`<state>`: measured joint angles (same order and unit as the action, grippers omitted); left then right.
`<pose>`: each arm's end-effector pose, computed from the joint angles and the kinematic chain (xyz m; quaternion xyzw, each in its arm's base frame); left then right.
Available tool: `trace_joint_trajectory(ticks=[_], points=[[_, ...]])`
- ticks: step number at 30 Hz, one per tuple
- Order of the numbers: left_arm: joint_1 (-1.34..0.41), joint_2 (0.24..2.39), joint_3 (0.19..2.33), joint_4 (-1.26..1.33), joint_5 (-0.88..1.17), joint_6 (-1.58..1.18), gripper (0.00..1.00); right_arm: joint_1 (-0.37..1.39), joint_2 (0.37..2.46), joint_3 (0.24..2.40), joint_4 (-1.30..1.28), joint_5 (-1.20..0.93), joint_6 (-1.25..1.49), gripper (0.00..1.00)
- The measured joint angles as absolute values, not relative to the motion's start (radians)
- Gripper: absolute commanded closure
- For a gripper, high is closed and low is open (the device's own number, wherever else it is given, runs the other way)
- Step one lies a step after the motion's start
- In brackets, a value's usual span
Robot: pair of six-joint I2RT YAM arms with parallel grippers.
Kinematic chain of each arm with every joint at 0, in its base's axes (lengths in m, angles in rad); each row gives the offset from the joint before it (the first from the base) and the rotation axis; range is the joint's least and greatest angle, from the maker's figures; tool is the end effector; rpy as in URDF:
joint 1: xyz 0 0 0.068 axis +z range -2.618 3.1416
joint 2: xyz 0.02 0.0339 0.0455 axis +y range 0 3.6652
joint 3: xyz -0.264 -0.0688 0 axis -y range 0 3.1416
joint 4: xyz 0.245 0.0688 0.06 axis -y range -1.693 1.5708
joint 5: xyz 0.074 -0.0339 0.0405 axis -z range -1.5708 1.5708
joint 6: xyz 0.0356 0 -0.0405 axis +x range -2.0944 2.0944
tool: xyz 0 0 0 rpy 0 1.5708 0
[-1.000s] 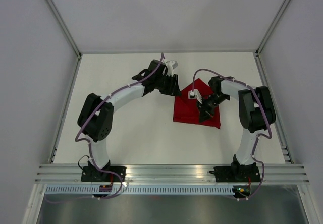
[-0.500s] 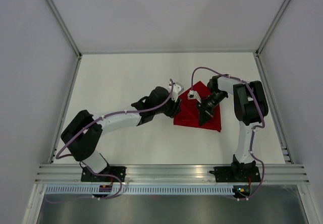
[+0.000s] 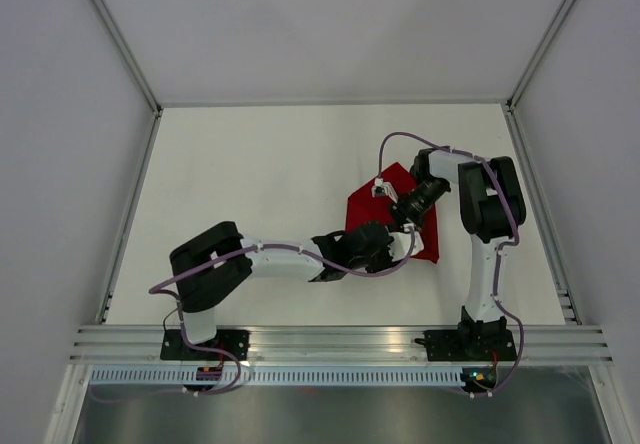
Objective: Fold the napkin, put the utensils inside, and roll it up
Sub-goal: Roll the napkin with the utensil
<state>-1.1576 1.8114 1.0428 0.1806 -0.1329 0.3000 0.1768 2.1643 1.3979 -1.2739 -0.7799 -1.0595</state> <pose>0.1616 -0.3568 0.1821 0.5625 0.6771 -0.1425 0.4525 0.3311 0.0846 0.1171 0.4493 -0.7843 -0.4262 0.0366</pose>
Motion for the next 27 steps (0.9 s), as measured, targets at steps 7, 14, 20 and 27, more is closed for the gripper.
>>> trace_joint_trajectory(ticks=[7,14,20,27], points=[[-1.187,1.93,1.089,0.2,-0.153,0.391,0.43,0.173,2.198,1.426,-1.305,-0.785,-1.046,0.96],[-1.187,1.99,1.105,0.258,-0.167,0.442,0.43,0.172,2.232,1.46,-1.343,-0.786,-1.044,0.96],[-1.188,2.013,1.111,0.297,-0.167,0.455,0.6,0.172,2.265,1.494,-1.381,-0.786,-1.045,0.96],[-1.193,2.029,1.116,0.302,-0.15,0.463,0.87,0.172,2.275,1.515,-1.403,-0.768,-1.052,0.96]])
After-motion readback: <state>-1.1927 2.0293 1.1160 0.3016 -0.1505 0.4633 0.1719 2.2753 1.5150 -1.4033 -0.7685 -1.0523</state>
